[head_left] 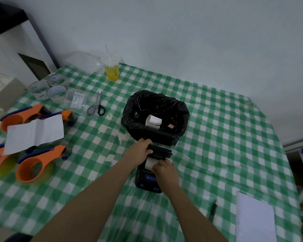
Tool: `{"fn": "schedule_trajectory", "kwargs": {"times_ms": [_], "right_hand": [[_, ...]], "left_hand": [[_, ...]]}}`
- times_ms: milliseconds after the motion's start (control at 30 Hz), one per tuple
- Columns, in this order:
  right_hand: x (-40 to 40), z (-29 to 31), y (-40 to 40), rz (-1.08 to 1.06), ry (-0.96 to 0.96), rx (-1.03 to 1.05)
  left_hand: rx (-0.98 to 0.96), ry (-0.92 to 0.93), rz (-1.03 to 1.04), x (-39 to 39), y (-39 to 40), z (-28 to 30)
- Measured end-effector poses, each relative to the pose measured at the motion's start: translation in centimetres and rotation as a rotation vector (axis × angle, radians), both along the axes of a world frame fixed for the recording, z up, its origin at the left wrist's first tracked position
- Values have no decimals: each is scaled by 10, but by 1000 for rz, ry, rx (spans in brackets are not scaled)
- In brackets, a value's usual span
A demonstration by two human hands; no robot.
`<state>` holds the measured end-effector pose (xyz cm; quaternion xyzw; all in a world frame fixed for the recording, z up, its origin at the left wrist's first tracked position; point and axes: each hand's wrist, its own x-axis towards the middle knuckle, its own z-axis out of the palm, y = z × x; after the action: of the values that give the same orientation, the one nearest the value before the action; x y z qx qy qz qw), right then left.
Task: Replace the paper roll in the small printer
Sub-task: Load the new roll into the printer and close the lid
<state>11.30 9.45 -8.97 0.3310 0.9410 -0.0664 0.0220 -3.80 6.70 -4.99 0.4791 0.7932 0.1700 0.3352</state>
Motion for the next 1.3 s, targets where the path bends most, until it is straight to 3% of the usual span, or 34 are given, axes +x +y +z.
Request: {"fn": "schedule_trajectory", "kwargs": {"times_ms": [567, 833, 900, 1000, 1100, 1300], "right_hand": [[23, 10, -14, 0, 325, -28], [27, 12, -15, 4, 348, -107], [26, 18, -15, -63, 389, -186], [25, 27, -6, -425, 478, -402], [24, 28, 14, -679, 422, -641], [28, 25, 38, -685, 239, -881]], "left_hand": [[89, -37, -23, 0, -16, 3], [49, -28, -107, 0, -39, -6], [28, 1, -119, 2, -41, -8], [24, 22, -94, 5, -41, -10], [8, 21, -74, 6, -38, -9], [-4, -23, 25, 2, -32, -6]]}}
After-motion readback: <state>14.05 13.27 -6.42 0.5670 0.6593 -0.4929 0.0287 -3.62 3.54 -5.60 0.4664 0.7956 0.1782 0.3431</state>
